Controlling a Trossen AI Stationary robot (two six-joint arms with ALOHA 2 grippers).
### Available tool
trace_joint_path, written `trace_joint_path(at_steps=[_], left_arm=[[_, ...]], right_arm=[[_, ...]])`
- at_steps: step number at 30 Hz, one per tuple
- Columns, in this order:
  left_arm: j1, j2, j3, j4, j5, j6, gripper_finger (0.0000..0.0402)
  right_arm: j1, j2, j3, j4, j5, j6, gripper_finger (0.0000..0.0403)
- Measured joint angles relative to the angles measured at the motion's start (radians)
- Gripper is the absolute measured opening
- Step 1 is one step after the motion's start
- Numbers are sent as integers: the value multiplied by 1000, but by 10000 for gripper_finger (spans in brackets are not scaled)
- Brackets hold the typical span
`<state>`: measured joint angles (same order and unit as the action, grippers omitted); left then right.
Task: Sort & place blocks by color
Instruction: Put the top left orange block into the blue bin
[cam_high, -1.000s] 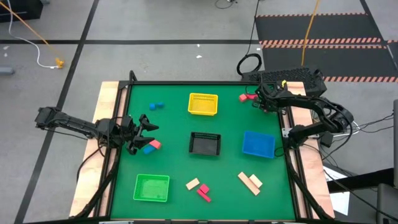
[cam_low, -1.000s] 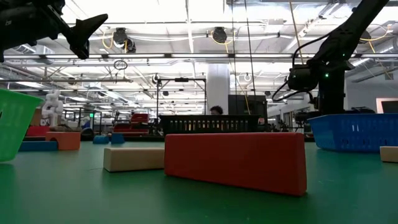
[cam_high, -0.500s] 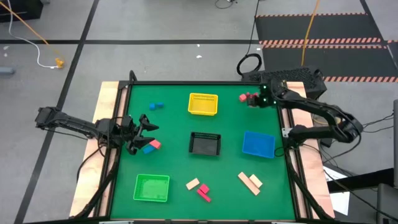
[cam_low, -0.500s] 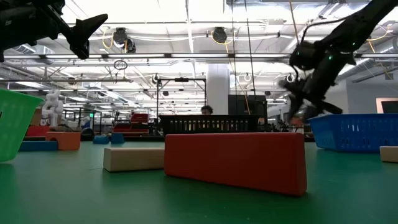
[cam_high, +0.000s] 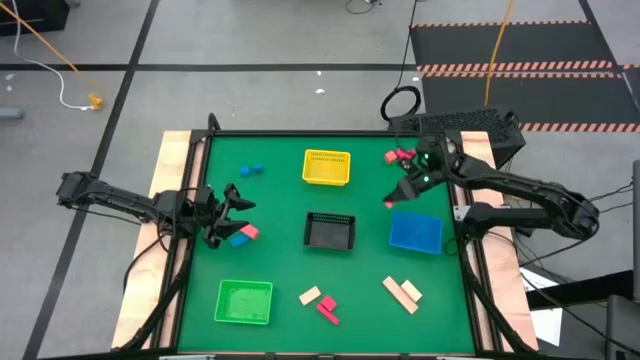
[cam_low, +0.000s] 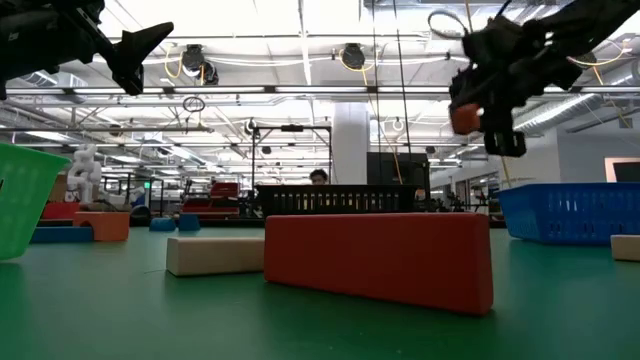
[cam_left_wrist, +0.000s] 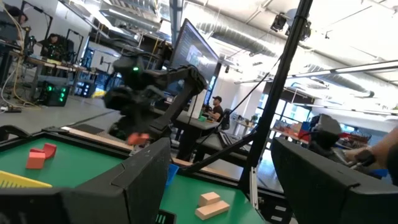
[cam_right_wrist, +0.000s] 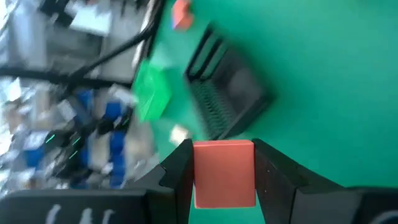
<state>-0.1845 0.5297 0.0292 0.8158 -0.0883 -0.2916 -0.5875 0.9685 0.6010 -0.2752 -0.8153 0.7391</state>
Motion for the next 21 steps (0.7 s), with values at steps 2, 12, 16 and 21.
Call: trace_joint_path(at_steps=[2, 12, 16, 21], left_arm=[[0, 0, 0, 0, 0, 0, 278], [0, 0, 0, 0, 0, 0, 278], [0, 0, 0, 0, 0, 0, 278], [0, 0, 0, 0, 0, 0, 278]], right_arm=[[62, -28, 0, 1, -1, 40, 117], [277, -112, 1, -105, 5, 245, 117], [347, -118, 1, -285, 21, 281, 117], [419, -121, 1, -523, 80, 265, 117]])
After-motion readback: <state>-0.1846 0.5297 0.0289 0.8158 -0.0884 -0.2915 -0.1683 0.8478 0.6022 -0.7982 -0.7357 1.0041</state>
